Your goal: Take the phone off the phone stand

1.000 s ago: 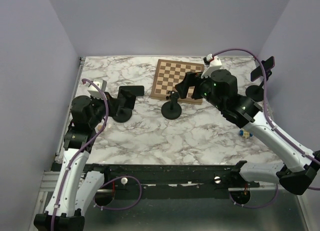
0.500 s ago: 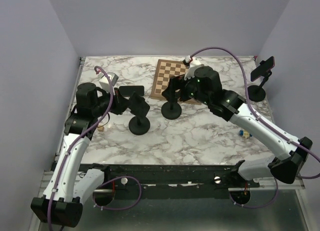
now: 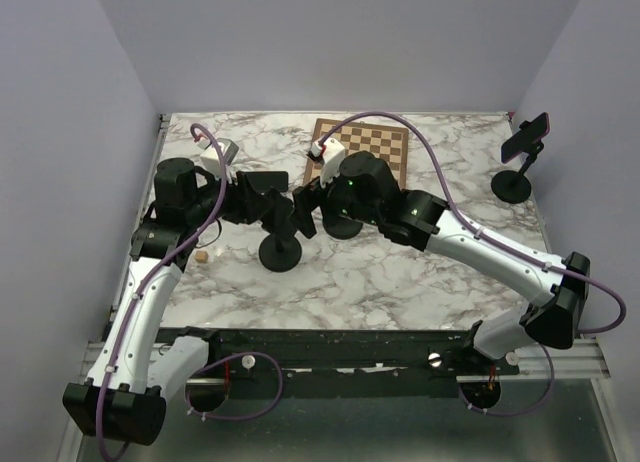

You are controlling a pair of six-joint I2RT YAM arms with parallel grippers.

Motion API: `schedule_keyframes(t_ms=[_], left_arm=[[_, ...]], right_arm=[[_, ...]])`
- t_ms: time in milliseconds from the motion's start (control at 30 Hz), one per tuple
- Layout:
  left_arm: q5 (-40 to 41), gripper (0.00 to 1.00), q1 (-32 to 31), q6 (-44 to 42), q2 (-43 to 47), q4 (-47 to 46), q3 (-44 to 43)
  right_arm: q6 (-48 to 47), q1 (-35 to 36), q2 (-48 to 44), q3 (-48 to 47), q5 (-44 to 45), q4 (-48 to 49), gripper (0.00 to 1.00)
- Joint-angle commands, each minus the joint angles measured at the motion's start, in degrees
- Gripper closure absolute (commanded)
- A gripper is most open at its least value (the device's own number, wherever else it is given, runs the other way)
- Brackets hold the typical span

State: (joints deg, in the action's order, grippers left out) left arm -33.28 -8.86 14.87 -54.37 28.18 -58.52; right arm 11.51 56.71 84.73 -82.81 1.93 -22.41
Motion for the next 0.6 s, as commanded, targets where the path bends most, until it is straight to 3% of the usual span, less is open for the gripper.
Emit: schedule_keyframes(t_ms=[0,100,333,567], left_arm=[[0.9,0.39,-0.2,0.8,3.5,-3.3,2.0],[3.3,0.33,-0.2,1.5,6.2,-3.6,3.1],[3.4,0.33,-0.2,1.2,6.1,-3.4,4.8],[-2.7,0.55,-0.2,4.0,1.9,-7.5,6.1]], right_arm=[[-3.4,1.3,0.8,0.3,-2.2,3.4,0.0],[-4.0,1.8,2.2,-0.6,-2.1,3.5,0.0],[-2.7,1.8,3.7,-2.4,1.4,3.3,0.0],[-0.5,1.8,-1.2,0.4,6.4,4.7,0.0]])
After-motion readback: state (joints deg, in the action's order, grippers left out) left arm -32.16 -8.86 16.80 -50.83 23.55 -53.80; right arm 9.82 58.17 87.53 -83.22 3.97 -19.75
